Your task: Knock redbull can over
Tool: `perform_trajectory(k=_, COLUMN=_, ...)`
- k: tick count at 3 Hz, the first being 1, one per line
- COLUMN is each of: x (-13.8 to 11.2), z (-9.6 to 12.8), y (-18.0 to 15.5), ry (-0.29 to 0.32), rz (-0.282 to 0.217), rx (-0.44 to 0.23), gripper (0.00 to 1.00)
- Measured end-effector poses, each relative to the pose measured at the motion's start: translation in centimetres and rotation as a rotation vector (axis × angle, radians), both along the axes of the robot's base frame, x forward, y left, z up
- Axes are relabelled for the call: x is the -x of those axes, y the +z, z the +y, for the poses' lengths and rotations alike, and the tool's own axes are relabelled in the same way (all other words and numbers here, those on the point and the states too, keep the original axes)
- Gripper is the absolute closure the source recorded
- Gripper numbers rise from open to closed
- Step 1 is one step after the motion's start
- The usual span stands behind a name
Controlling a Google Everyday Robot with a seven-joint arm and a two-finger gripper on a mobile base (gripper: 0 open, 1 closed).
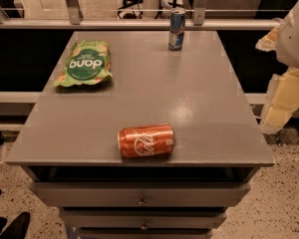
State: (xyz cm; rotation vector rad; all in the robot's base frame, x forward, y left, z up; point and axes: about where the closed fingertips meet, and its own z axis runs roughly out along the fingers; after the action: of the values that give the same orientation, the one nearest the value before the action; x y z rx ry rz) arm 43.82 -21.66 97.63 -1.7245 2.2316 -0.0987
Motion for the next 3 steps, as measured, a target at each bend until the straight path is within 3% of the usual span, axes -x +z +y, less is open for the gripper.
perform_trajectory(k=1, x=-0.4, z=0.0, y=0.0, ry=0.006, rz=-0.013, rx=-0.007, gripper=0.00)
perform_trajectory(k=2, x=-3.3, z=-0.4, y=-0.8, ry=-0.013, rz=-0.053, rx=-0.044, gripper=0.00)
perform_trajectory(k=3, x=-11.1, z=0.1, y=-2.9, ry=-0.054, rz=-0.152, rx=-0.152, gripper=0.00)
